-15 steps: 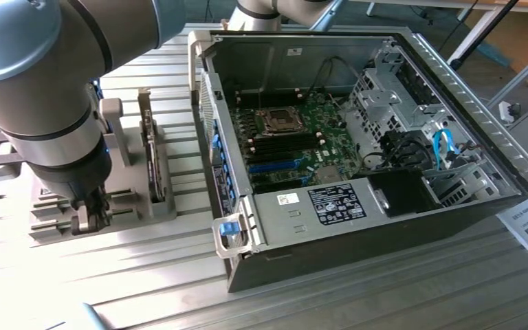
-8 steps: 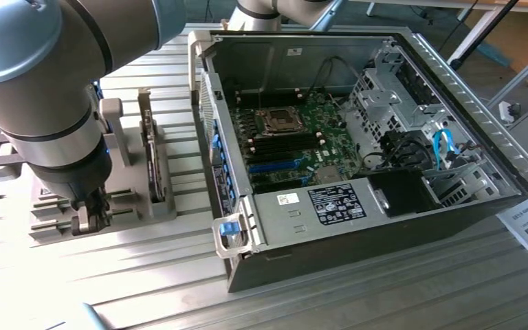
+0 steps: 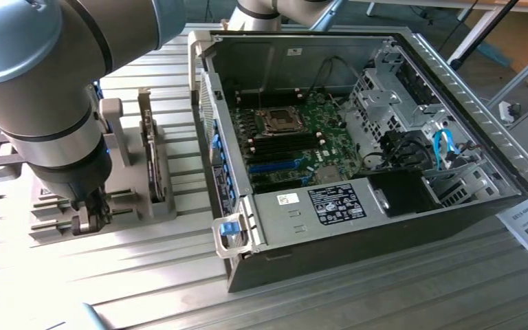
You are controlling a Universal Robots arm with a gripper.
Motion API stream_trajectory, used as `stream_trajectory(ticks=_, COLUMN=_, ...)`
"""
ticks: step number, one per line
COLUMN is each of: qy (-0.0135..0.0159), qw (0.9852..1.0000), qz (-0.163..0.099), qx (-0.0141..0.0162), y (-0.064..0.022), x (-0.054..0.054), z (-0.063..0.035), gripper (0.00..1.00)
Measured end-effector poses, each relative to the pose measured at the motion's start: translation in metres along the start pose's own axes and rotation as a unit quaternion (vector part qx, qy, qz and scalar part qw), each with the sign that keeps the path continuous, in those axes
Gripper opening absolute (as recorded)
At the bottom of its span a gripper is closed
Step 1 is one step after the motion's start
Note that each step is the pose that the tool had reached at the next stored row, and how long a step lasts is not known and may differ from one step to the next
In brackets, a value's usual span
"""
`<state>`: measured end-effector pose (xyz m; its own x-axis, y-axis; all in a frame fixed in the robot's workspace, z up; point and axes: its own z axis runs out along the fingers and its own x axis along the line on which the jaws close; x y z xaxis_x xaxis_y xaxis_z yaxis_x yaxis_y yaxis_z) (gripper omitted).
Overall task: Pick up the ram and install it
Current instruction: 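Pick up the ram and move it above insertion slot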
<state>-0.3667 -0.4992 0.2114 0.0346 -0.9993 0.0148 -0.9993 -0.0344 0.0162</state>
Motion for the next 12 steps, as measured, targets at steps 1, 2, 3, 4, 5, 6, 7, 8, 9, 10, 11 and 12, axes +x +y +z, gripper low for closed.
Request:
stream_trajectory(ticks=1, qy=0.0000, qw=1.0000, qz=0.000, qx=0.0000, y=0.0000, x=0.0000, z=0.0000, gripper=0.30)
stream_trajectory(ticks=2, qy=0.0000, qw=1.0000, qz=0.000, qx=0.0000, y=0.0000, x=0.0000, z=0.0000, gripper=0.23)
stream_trajectory(ticks=3, qy=0.0000, qw=1.0000, qz=0.000, qx=0.0000, y=0.0000, x=0.0000, z=0.0000, gripper=0.23)
stream_trajectory(ticks=4, qy=0.0000, qw=1.0000, qz=0.000, qx=0.0000, y=0.0000, x=0.0000, z=0.0000, gripper=0.23)
stream_trajectory(ticks=5, qy=-0.0002, qw=1.0000, qz=0.000, qx=0.0002, y=-0.0001, x=-0.0004, z=0.0003, gripper=0.23)
stream_trajectory(ticks=6, qy=0.0000, qw=1.0000, qz=0.000, qx=0.0000, y=0.0000, x=-0.0011, z=0.0002, gripper=0.23)
stream_trajectory(ticks=7, qy=-0.0001, qw=1.0000, qz=0.000, qx=0.0000, y=-0.0001, x=-0.0013, z=0.0003, gripper=0.23)
stream_trajectory(ticks=8, qy=0.0000, qw=1.0000, qz=0.000, qx=0.0000, y=-0.0001, x=-0.0014, z=0.0003, gripper=0.23)
stream_trajectory(ticks=9, qy=0.0000, qw=1.0000, qz=0.000, qx=0.0000, y=0.0000, x=-0.0015, z=0.0002, gripper=0.23)
stream_trajectory(ticks=10, qy=0.0000, qw=1.0000, qz=0.000, qx=0.0000, y=-0.0001, x=-0.0016, z=0.0003, gripper=0.23)
stream_trajectory(ticks=11, qy=-0.0001, qw=1.0000, qz=0.000, qx=0.0000, y=-0.0001, x=-0.0019, z=0.0004, gripper=0.23)
stream_trajectory(ticks=12, qy=0.0000, qw=1.0000, qz=0.000, qx=0.0000, y=-0.0001, x=-0.0022, z=0.0005, gripper=0.23)
